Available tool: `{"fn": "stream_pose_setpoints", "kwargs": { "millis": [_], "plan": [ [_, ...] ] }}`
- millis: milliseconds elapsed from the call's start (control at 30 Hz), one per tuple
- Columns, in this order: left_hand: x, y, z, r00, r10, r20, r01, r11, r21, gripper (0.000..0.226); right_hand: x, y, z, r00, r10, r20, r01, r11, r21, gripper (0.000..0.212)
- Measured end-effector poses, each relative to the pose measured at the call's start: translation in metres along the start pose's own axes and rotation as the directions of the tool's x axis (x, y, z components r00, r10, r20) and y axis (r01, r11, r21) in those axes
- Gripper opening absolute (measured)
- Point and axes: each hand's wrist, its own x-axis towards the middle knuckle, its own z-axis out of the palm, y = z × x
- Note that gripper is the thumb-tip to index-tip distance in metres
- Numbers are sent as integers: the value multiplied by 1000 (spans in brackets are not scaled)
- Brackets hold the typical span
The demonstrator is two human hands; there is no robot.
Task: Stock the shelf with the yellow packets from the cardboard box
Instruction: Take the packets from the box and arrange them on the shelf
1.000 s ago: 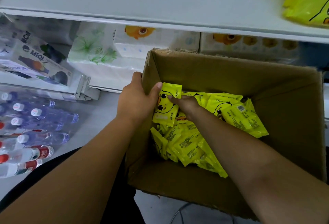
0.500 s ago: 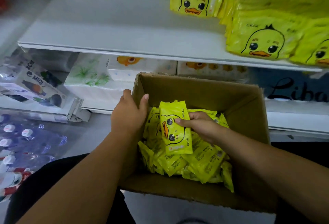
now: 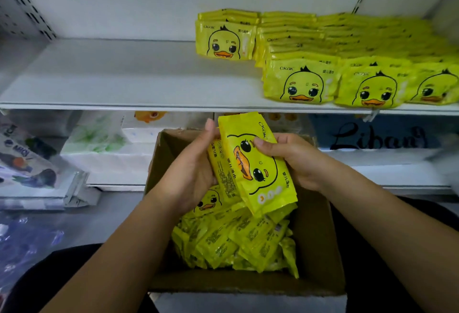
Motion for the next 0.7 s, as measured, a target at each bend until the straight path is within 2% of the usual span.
{"fn": "stream_pose_setpoints", "kwargs": {
  "millis": [67,133,200,233,267,300,367,467,500,567,633,700],
  "plan": [
    [8,5,-1,999,-30,34,29,999,39,57,3,-8,-1,1000,-12,-10,12,998,-60,33],
    [18,8,-4,998,-52,37,47,991,125,56,7,-14,-3,995,-96,-24,86,956,-280,39],
    [23,9,-4,999,-47,-15,50,969,241,48,12,-17,-6,972,-233,-11,182,792,-583,36],
    [26,10,-5,998,-39,-53,53,958,283,44,15,-17,-6,963,-269,8,207,720,-662,35],
    [27,10,-6,995,-31,-94,58,949,308,41,18,-16,-7,960,-281,16,216,696,-685,34],
    [29,10,-7,991,-20,-135,63,945,320,40,21,-17,-7,960,-281,1,212,721,-659,33],
    [33,10,-9,972,30,-234,42,953,299,41,28,-20,-6,958,-278,-69,208,842,-498,32],
    [37,10,-8,892,154,-426,-77,978,194,35,43,-31,-17,935,-267,-235,203,943,-264,39],
    [39,12,-6,865,185,-466,-128,980,152,36,47,-34,-24,945,-214,-247,189,974,-123,41],
    [41,17,-1,826,219,-520,-204,975,87,41,51,-41,-31,979,-96,-182,116,988,106,46],
    [44,18,2,821,229,-523,-224,972,75,39,55,-40,-30,990,-66,-128,81,989,120,44],
    [48,18,2,843,206,-496,-216,976,39,32,60,-37,-23,975,-122,-185,142,985,103,25]
  ]
}}
